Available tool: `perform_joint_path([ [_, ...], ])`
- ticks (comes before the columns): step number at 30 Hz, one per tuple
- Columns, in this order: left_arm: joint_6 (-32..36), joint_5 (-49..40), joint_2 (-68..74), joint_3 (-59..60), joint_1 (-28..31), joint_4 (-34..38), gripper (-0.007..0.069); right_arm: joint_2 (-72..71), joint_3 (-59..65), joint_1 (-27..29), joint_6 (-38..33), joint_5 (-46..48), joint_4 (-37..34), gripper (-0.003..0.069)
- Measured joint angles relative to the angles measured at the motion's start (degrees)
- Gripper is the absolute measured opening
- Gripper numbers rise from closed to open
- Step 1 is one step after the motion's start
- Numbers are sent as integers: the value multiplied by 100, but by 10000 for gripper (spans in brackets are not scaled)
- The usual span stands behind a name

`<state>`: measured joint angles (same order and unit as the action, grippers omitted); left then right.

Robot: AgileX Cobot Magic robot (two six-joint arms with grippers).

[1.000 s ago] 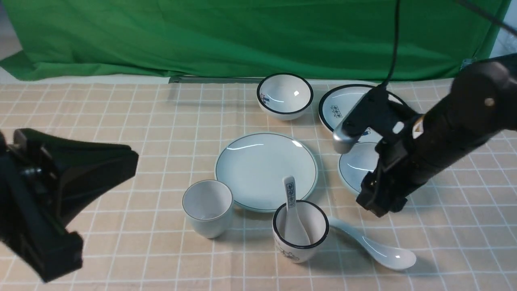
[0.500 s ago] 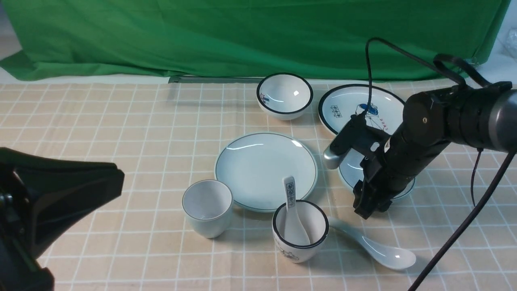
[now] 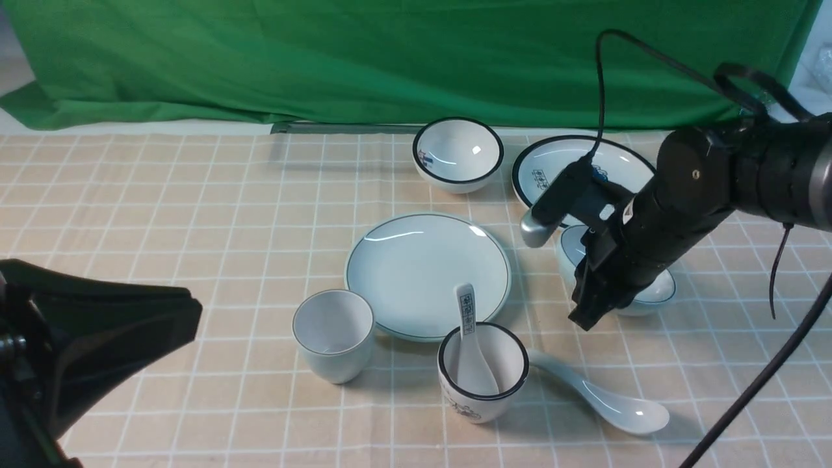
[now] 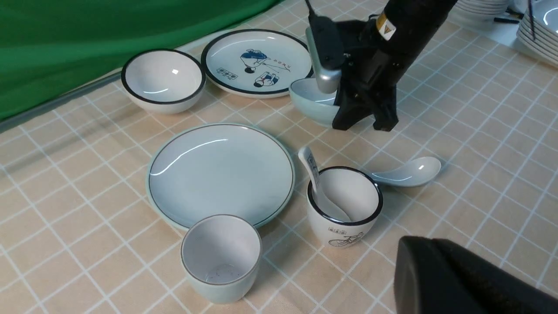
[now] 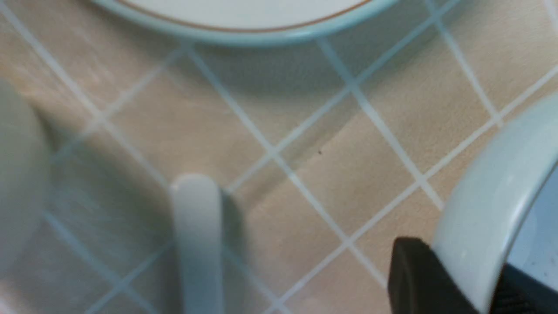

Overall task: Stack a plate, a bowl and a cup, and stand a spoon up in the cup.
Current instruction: Use the right arm to grab a blue rice bowl, then use the right arm to put the blue rice bowl into the blue large plate in the middle

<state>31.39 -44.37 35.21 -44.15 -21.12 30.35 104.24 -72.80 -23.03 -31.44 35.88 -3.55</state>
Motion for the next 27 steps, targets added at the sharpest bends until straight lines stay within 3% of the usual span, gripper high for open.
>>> perform_joint_path([
  [7, 0, -11, 0, 0, 0, -171, 7, -452, -1199, -741, 314, 365, -63, 87],
  [13, 0, -11, 0, 0, 0, -184, 7, 194, -2024, -1283, 343, 570, -109, 87],
  [27, 0, -17, 0, 0, 0, -209, 7, 1555, -2641, -1451, 348, 756, -108, 87],
])
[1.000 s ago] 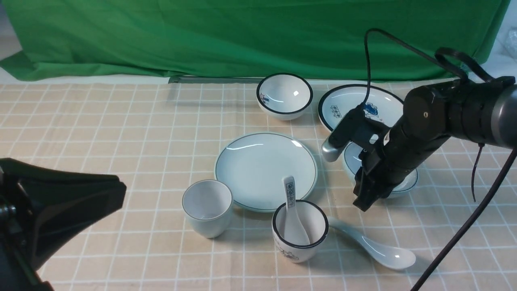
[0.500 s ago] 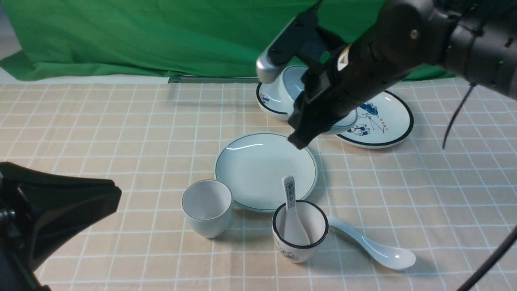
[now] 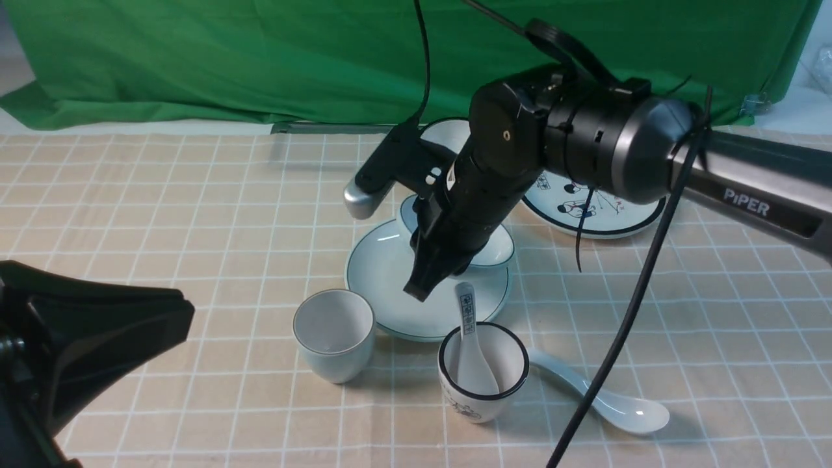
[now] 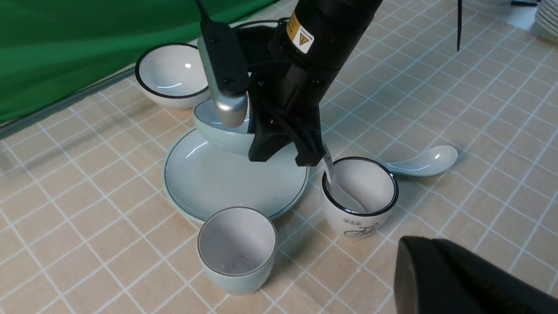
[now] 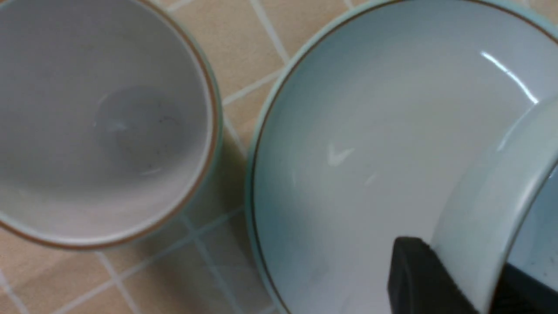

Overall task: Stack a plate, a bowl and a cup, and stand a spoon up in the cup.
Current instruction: Use the right arm to put the blue rice bowl into the blue large plate in the middle, then use the left arm to grab a blue teacup

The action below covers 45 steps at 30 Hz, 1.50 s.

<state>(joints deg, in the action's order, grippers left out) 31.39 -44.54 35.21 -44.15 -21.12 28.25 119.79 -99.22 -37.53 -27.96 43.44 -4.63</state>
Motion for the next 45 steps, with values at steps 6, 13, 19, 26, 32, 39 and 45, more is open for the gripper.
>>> perform_joint_path([
  [6, 0, 0, 0, 0, 0, 0, 7, 216, -7, -104, -29, -60, 20, 87],
  [13, -1, 0, 0, 0, 0, -2, 7, 298, -54, -154, -125, -200, 26, 98],
  [19, -1, 0, 0, 0, 0, -7, 7, 349, -101, -159, -143, -247, 19, 291],
  [26, -85, -56, 20, 0, 0, -21, 7, -95, -461, -159, -137, -75, 24, 484],
  [32, -127, -528, 774, -135, 0, -252, 7, -942, -673, -159, -137, 786, 65, 374],
  [39, 142, -911, 3197, -984, -74, -815, 7, -2234, -323, -61, 525, 2335, 710, 38],
  [45, 53, -824, 4825, -1994, -600, -1696, 70, -3442, 1004, 249, 917, 2306, 790, 31],
])
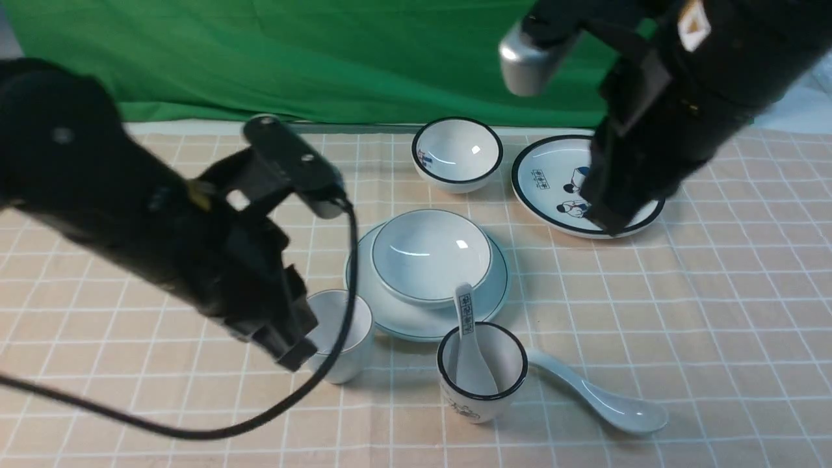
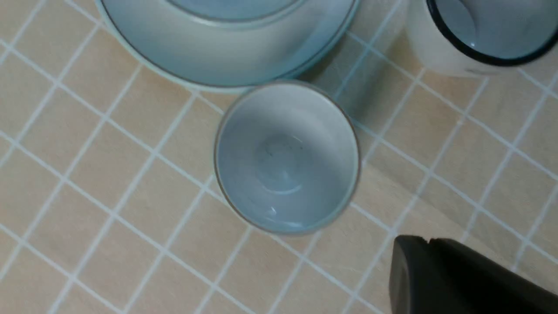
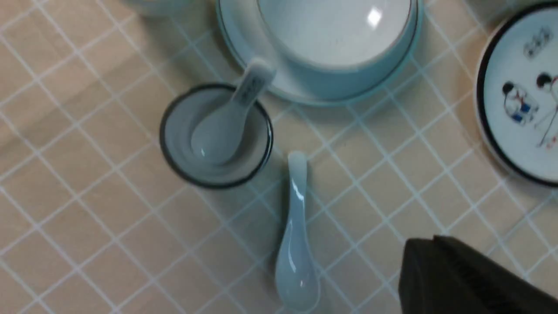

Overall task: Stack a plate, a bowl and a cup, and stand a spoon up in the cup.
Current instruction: Use the left arm to grab a blue teacup, then use the left arm to put the blue teacup into the blue rice bowl in the middle

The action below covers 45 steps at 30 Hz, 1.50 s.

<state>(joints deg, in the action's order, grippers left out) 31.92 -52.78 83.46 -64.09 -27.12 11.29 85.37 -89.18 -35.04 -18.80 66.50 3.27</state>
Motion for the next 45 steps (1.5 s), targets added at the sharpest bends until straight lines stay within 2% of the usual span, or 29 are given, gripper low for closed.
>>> perform_joint_path([
  [2, -36, -63, 376, -354, -43, -85, 120, -265, 414, 8, 22, -54, 3, 31],
  [3, -50, -132, 682, -558, -50, -109, 176, -513, 716, 12, 28, -127, -3, 34],
  [6, -77, -240, 958, -771, -50, -132, 246, -759, 1153, 12, 41, -263, -15, 36],
  [7, -90, -332, 1276, -904, -50, -126, 321, -992, 1512, 12, 90, -381, -15, 37],
  [9, -110, -373, 1520, -947, -50, -74, 386, -1222, 1989, 12, 119, -576, -15, 37],
  [13, -162, -422, 1725, -959, -50, -28, 412, -1431, 2443, 12, 125, -766, -15, 37],
  [15, -162, -419, 1779, -966, -50, 4, 409, -1462, 2574, 12, 125, -801, -15, 37],
  [20, -162, -264, 2025, -976, -60, -42, 311, -1482, 2787, 12, 125, -1055, -15, 42],
  [23, -162, -318, 2165, -976, -74, -134, 171, -1482, 2798, 12, 129, -1139, -15, 46],
  [24, -162, -326, 2172, -976, -79, -133, 160, -1482, 2798, 12, 129, -1144, -15, 47],
  [25, -155, -387, 2213, -976, -85, -137, 81, -1487, 2798, 12, 129, -1163, -15, 49],
  [27, -99, -410, 2234, -980, -85, -145, 44, -1491, 2798, 12, 129, -1165, -15, 52],
  [32, -332, -782, 2198, -1262, -132, -367, 43, -1491, 2810, 15, 129, -1133, -15, 57],
  [37, -519, -1134, 2034, -2649, -298, -495, 43, -1505, 2816, 15, 144, -1103, 2, 67],
  [43, -308, -1156, 3157, -4139, -392, -429, 43, -1567, 2816, 15, 261, -1000, 7, 72],
  [45, -274, -1160, 3388, -4285, -392, -437, 43, -1567, 2816, 15, 293, -937, 12, 72],
])
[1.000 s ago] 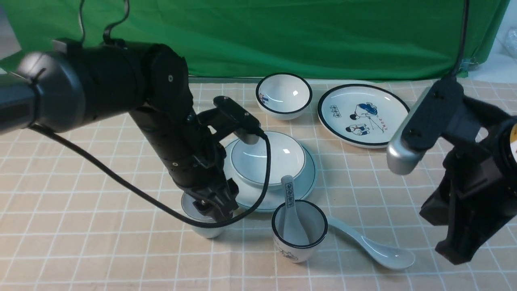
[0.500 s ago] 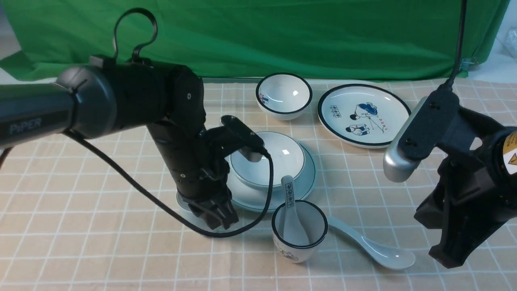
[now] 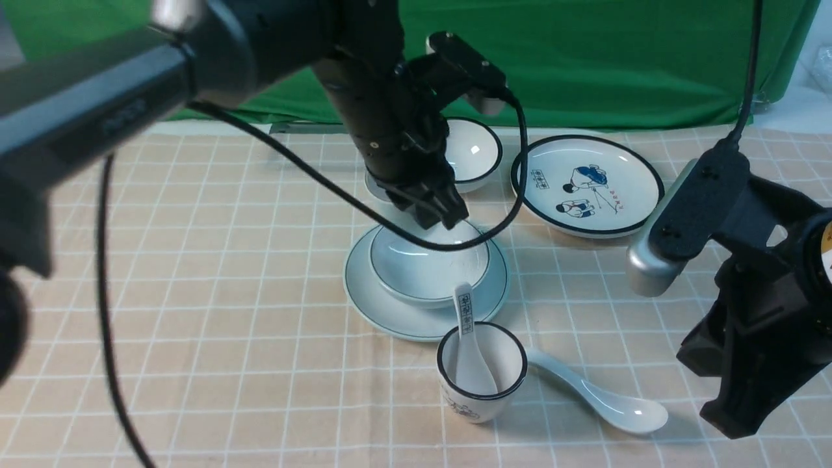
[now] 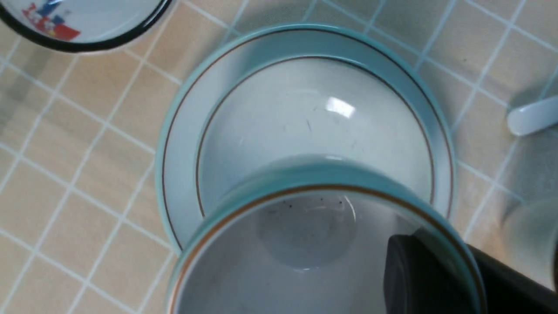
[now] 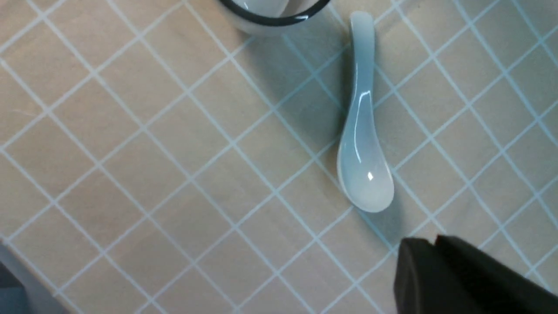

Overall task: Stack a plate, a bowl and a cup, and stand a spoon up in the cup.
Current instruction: Use the left arm to put the blue teacup into the blue rice bowl in the middle

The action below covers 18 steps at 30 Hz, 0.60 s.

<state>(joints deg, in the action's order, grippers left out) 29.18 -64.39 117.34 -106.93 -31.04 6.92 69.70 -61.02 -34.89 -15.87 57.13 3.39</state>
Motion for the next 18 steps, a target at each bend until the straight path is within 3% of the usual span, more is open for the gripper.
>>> perform_joint_path([
  [5, 98, -68, 804, -447, 0, -55, 43, 0, 0, 0, 19, 236, 0, 72],
  [15, 345, -92, 984, -539, -56, 33, 43, 0, 0, 0, 19, 46, 6, 85],
  [18, 381, -95, 984, -539, -63, 139, 59, 0, 0, 0, 82, -11, 6, 119],
])
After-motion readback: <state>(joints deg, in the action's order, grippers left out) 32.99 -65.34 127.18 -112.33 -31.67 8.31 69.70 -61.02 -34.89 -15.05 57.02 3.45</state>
